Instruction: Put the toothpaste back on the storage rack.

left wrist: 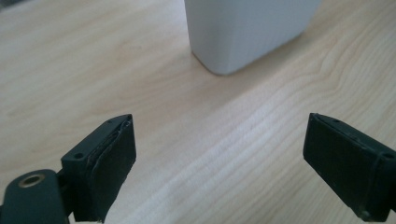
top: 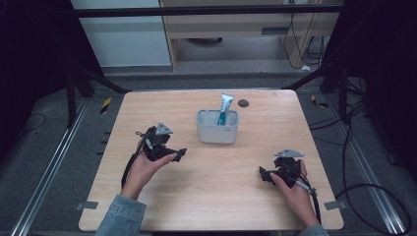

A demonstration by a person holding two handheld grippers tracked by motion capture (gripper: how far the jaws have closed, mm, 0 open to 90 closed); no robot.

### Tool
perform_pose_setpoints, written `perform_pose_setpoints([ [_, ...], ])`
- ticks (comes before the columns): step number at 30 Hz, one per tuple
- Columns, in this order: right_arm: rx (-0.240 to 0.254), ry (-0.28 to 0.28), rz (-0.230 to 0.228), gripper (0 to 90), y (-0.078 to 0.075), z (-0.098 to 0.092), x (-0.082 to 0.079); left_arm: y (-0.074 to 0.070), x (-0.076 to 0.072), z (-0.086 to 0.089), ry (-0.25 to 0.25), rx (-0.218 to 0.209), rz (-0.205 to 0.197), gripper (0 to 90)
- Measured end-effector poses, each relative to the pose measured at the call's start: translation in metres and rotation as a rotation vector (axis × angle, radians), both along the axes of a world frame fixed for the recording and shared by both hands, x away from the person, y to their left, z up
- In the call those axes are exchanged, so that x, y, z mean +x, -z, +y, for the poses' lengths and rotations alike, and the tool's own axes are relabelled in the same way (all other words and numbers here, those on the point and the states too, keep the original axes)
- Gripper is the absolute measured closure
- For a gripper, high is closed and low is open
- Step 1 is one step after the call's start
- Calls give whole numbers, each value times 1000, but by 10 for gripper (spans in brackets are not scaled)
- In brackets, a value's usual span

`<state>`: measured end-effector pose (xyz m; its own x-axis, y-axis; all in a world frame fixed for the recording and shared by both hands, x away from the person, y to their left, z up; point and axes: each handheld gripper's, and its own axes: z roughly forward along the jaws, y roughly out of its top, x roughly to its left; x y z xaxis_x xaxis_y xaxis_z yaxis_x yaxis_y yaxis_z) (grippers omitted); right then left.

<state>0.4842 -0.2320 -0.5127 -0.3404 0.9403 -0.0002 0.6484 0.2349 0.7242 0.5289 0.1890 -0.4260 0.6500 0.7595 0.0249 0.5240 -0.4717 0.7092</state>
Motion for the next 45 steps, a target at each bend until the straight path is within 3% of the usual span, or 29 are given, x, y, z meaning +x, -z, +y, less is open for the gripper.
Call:
perform_pose_setpoints([
  [5,0,0,0,6,0,0,0,8,-2,12,-23,0,27,91],
  [12,0,0,0,6,0,0,0,26,3,41,-86,22,96,90],
  [16,0,0,0,6,0,0,0,38,7,50,-112,52,111,91],
  [20,0,0,0,6,0,0,0,47,10,60,-132,49,126,90],
  [32,0,0,0,6,0,0,0,57,15,85,-193,38,118,79],
  [43,0,0,0,6,0,0,0,66,17,105,-239,0,124,78],
  [45,0,0,0,6,0,0,0,70,17,107,-241,3,101,76],
])
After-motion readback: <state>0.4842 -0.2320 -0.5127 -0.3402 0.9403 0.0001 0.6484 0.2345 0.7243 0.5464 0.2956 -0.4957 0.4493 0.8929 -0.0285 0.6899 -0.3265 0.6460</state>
